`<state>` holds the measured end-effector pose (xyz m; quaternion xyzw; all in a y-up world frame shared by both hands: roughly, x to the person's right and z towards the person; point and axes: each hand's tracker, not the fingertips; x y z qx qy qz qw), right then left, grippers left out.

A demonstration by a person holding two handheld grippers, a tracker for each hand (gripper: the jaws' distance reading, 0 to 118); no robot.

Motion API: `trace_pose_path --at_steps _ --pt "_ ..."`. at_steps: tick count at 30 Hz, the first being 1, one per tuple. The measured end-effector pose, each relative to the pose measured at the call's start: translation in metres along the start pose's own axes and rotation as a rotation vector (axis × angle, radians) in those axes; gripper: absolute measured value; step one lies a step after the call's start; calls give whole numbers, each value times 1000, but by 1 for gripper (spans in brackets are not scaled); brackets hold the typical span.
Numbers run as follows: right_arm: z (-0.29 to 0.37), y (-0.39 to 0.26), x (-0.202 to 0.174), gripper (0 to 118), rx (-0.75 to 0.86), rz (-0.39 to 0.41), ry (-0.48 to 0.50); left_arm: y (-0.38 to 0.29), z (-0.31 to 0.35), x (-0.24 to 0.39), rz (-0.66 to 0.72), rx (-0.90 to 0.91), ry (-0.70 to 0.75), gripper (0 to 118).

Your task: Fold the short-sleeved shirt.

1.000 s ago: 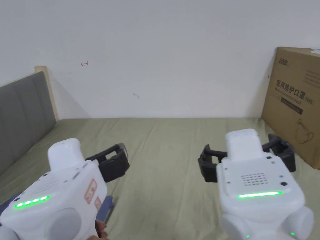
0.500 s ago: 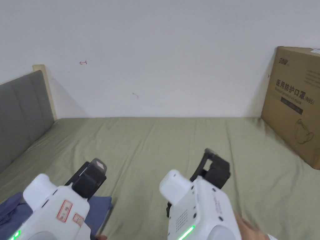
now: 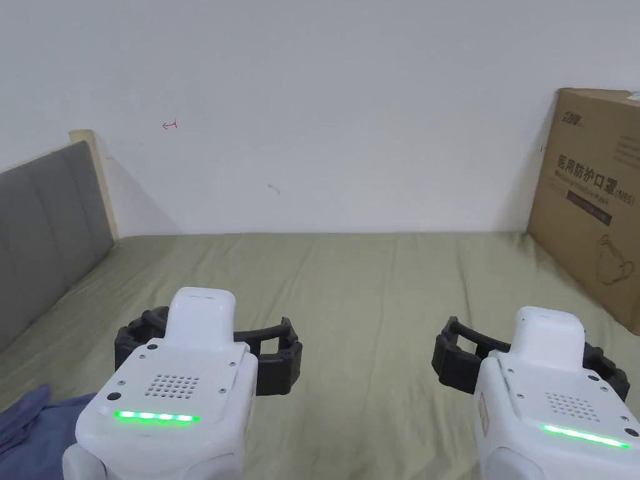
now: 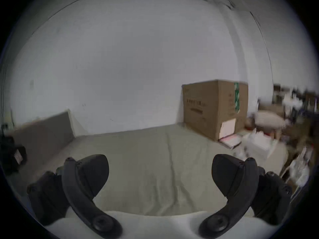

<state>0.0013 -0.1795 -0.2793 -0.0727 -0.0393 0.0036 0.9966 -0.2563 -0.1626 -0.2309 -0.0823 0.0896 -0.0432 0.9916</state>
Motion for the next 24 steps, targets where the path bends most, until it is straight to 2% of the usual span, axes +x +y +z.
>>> trace_pose_path --at_steps 1,3,5,6,7,8,9,10,11,12,14,15,16,20,24 --pt "2 2 -3 117 26 49 -30 1 1 0 3 3 6 118" --pt "7 6 -4 117 66 74 4 7 3 -4 2 17 9 118" --pt "4 11 -2 117 51 29 20 11 5 -7 6 27 -6 115" --pt "5 12 -2 115 42 13 24 12 4 -9 20 32 -8 108" --pt "5 12 -1 100 35 10 29 12 5 -9 40 30 -7 88" --pt "6 9 -1 72 48 18 35 11 6 -11 57 29 -8 61" --pt "7 6 -3 32 69 59 31 9 7 -12 82 34 -7 32" --pt "6 5 -7 12 68 117 -19 9 4 -12 92 30 -1 4" --pt "7 4 -11 12 61 145 -49 7 2 -13 99 24 10 4" --pt "11 3 -13 12 60 137 -38 6 1 -14 100 17 15 2" --pt "11 3 -6 11 26 76 26 2 -1 -16 108 13 -11 1" --pt "11 3 -3 7 26 39 43 2 -2 -16 119 2 -18 0" --pt "10 4 -1 0 36 11 15 2 -4 -17 137 -2 -26 0" --pt "3 9 6 0 39 47 3 0 -9 -11 96 -25 -18 0" --pt "0 13 12 0 32 27 20 1 -10 -8 69 -35 -26 0"
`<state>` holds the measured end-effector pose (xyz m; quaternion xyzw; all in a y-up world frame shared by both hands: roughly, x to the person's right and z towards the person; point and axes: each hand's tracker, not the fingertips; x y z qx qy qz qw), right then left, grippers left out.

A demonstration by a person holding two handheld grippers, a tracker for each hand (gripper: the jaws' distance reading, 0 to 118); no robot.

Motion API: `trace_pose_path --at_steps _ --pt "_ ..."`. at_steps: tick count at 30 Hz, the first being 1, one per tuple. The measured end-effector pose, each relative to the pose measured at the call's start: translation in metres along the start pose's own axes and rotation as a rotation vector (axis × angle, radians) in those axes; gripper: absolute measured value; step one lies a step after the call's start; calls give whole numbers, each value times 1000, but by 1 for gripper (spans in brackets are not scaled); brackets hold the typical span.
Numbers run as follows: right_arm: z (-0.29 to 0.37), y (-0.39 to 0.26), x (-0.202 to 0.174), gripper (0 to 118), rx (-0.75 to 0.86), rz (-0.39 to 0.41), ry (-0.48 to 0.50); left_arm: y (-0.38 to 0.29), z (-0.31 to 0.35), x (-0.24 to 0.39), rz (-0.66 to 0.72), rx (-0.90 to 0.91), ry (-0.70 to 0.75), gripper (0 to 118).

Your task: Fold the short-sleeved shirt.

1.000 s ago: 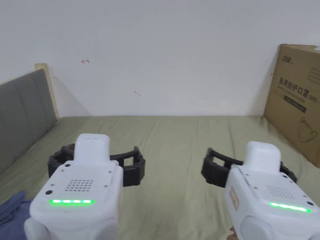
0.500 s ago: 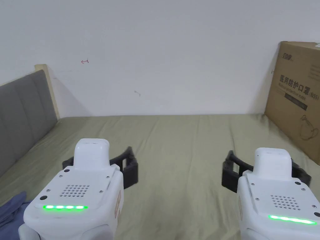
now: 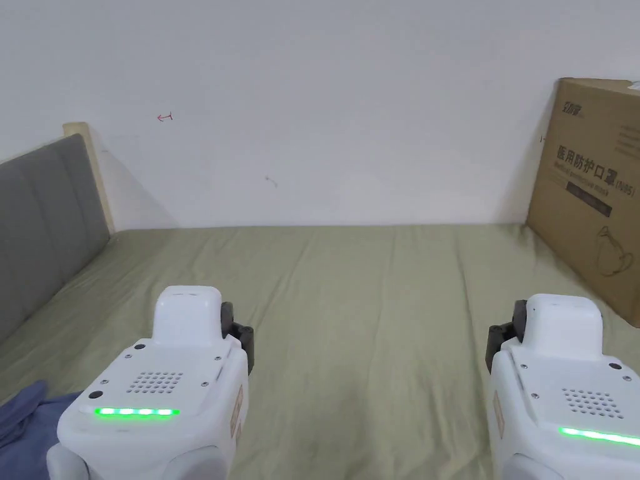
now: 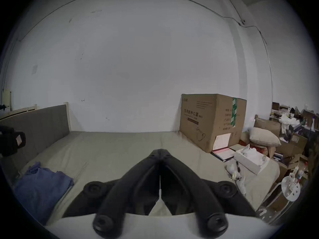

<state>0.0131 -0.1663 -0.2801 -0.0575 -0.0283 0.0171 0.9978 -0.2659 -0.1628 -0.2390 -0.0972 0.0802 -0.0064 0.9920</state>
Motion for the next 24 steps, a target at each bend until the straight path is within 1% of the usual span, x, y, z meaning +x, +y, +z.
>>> trace_pose_path --at_steps 1,3,6,8,10,14,16,19,22,24 --pt "0 1 0 0 1 -2 21 0 0 0 1 4 4 0" --pt "0 3 -6 0 13 11 21 2 3 -5 13 6 11 0" --pt "-4 5 -22 0 5 9 102 5 9 -20 19 10 59 0" --pt "-7 6 -40 0 -7 -14 189 6 20 -39 25 17 140 0" --pt "-11 5 -62 0 -29 -25 264 6 34 -63 48 11 190 0" --pt "-8 -1 -107 0 -53 27 427 0 58 -105 53 6 385 0" --pt "-5 -5 -125 0 -72 39 495 -4 66 -121 95 -10 414 0" --pt "-7 -10 -144 0 -96 49 529 -11 67 -136 122 -27 428 0" --pt "-10 -14 -156 0 -117 61 564 -19 53 -142 101 -84 476 0" --pt "-13 -17 -161 0 -131 72 570 -27 40 -150 128 -117 441 0"
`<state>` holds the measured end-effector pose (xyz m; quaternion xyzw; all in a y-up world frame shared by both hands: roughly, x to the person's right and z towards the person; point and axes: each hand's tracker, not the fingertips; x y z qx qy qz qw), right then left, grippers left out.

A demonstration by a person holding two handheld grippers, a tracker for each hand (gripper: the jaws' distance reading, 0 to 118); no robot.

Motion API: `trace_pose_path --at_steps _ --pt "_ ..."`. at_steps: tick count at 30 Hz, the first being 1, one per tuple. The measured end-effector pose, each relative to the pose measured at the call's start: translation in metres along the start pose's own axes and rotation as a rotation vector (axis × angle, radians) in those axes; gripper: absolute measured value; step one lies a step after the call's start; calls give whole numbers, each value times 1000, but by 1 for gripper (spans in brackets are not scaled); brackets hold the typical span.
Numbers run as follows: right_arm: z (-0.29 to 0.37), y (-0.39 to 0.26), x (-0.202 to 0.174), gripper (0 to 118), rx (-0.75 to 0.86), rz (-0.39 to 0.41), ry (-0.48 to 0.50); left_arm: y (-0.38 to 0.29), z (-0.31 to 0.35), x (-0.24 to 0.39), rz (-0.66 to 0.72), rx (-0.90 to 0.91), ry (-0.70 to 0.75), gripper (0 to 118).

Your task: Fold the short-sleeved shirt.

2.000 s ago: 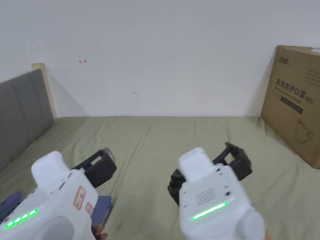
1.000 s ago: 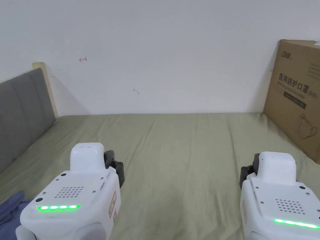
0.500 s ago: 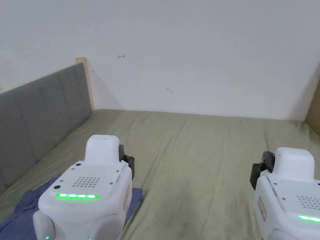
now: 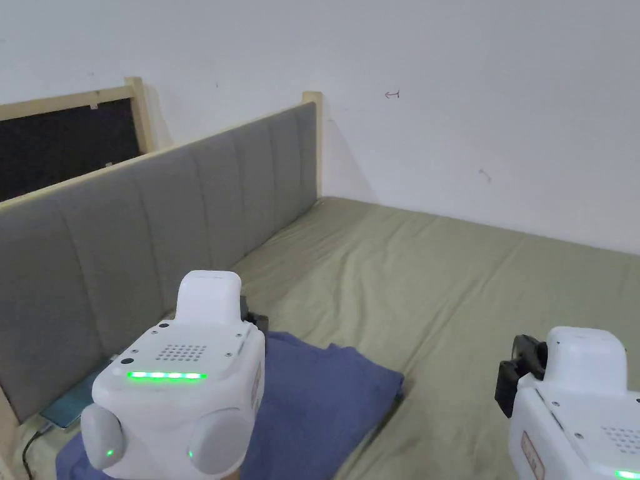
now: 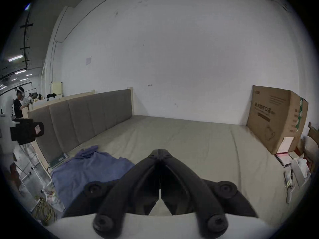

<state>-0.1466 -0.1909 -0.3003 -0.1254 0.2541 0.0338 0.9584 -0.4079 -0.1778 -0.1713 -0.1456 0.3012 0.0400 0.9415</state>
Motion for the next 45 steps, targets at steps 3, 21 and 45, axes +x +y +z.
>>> trace_pose_path --at_steps 3,21,45 --pt "-14 -8 -1 0 -42 2 5 -17 -38 -1 61 -89 -36 0" --pt "-91 -74 17 0 -328 -18 -21 -166 -273 53 -34 -778 -142 110" --pt "-60 -77 94 0 -318 -226 -156 -54 -232 77 110 -621 -326 4"
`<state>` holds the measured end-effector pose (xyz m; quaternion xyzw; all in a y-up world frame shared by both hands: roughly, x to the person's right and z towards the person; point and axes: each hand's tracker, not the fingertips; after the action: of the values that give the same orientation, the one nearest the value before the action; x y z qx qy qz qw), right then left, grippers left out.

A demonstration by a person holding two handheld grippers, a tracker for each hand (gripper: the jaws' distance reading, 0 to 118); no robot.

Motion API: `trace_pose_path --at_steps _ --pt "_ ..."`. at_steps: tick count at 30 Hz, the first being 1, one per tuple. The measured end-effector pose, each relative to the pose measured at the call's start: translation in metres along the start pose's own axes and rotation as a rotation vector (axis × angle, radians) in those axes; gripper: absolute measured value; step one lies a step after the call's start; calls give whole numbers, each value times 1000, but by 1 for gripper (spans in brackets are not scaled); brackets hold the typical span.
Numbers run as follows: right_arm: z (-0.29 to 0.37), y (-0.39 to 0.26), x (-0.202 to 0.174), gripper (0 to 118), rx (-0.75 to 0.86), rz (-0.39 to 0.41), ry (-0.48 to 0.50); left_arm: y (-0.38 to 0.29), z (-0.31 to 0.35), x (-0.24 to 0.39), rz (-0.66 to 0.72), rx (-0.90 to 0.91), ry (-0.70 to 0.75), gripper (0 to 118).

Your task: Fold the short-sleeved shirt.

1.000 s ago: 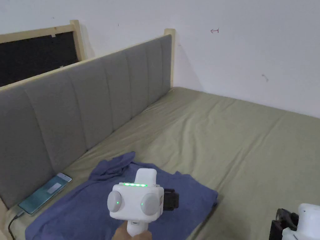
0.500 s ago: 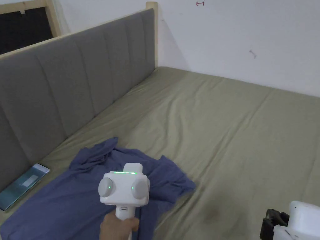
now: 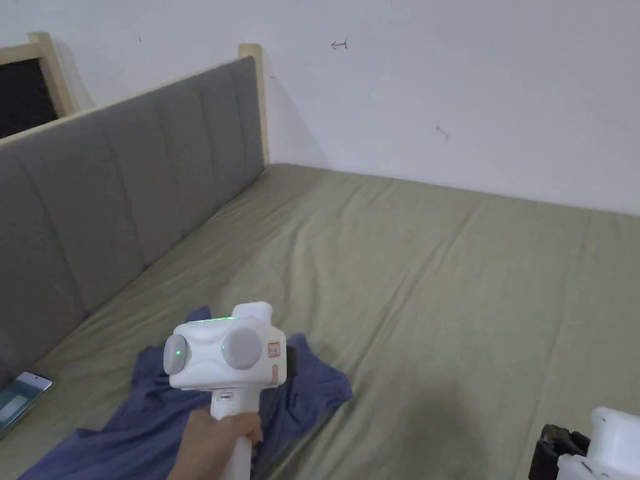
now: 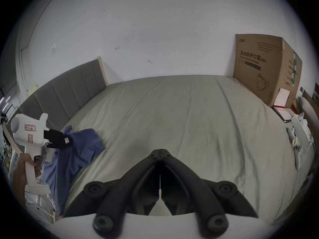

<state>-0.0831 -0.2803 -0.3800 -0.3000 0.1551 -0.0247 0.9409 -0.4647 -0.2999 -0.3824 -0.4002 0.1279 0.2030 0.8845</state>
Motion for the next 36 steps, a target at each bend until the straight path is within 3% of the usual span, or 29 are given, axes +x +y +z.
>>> trace_pose_path --at_steps 6,10,14,18,21,22,24,25,26,28,30,31,32,33,34,35,36 --pt "39 19 61 0 95 -82 -113 5 27 151 -210 35 -256 4" --pt "80 30 108 0 177 -147 -221 -26 53 265 -335 3 -562 4" --pt "119 33 154 0 227 -186 -341 -68 70 354 -438 -57 -747 4" --pt "146 24 188 0 226 -208 -429 -115 54 392 -445 -168 -768 4" --pt "153 14 207 0 212 -243 -458 -146 27 400 -523 -228 -678 6" --pt "154 12 210 0 204 -247 -460 -154 19 398 -529 -260 -669 24" --pt "154 9 211 0 194 -260 -473 -161 8 392 -517 -326 -649 87" --pt "153 7 212 0 193 -267 -472 -161 4 385 -487 -340 -656 111" --pt "151 7 213 0 193 -289 -473 -159 4 378 -478 -336 -670 116" --pt "144 8 216 0 193 -332 -436 -150 10 365 -486 -295 -635 115" --pt "139 9 209 0 188 -319 -413 -138 16 347 -532 -252 -558 113" --pt "137 10 198 0 184 -298 -408 -132 22 334 -524 -223 -541 104" --pt "134 10 191 0 174 -273 -400 -125 27 320 -504 -201 -539 89" --pt "131 9 186 0 164 -263 -387 -120 31 307 -481 -186 -530 64" --pt "128 8 182 0 155 -256 -364 -116 33 291 -438 -180 -501 19" --pt "124 8 177 0 142 -259 -343 -116 35 272 -395 -167 -443 1" --pt "121 7 172 0 136 -260 -334 -118 35 256 -381 -147 -397 1"
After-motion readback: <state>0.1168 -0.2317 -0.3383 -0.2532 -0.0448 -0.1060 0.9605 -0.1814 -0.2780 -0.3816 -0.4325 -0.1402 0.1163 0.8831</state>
